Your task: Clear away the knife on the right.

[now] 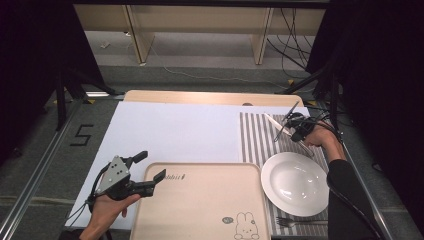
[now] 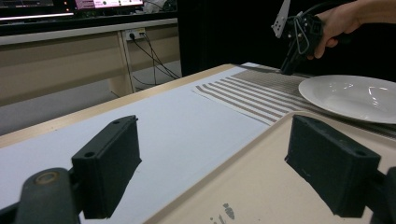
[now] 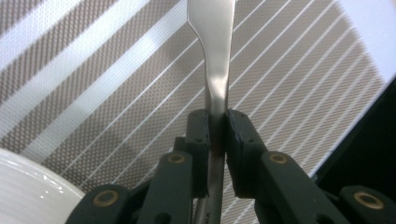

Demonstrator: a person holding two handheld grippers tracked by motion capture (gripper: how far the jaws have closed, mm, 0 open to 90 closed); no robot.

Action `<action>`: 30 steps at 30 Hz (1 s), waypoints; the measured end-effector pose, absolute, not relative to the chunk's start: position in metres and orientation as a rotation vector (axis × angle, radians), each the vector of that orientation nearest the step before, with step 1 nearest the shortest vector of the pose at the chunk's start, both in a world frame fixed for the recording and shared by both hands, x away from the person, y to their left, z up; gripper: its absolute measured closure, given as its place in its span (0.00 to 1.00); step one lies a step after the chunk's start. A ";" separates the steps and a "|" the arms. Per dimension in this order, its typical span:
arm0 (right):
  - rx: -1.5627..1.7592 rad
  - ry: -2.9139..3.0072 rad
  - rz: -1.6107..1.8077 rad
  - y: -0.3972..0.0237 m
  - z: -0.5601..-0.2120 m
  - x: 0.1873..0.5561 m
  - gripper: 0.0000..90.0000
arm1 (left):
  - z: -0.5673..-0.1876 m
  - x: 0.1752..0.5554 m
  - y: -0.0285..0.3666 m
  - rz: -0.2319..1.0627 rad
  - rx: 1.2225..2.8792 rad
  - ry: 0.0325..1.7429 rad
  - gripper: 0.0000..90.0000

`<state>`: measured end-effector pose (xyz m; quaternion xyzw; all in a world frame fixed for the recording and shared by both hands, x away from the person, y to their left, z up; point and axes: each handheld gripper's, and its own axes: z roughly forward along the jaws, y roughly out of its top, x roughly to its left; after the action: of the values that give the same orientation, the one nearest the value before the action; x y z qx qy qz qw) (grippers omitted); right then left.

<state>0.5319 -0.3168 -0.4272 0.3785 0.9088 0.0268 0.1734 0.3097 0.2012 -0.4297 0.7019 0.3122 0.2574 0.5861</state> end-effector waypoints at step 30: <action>1.373 2.299 1.220 -0.323 -0.384 0.494 0.90 | -0.429 0.310 0.203 0.608 1.632 0.747 0.18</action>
<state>0.4938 -0.3227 -0.3844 0.4644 0.7774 0.4124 0.0994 0.3099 0.2026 -0.4294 0.6994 0.3202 0.2605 0.5835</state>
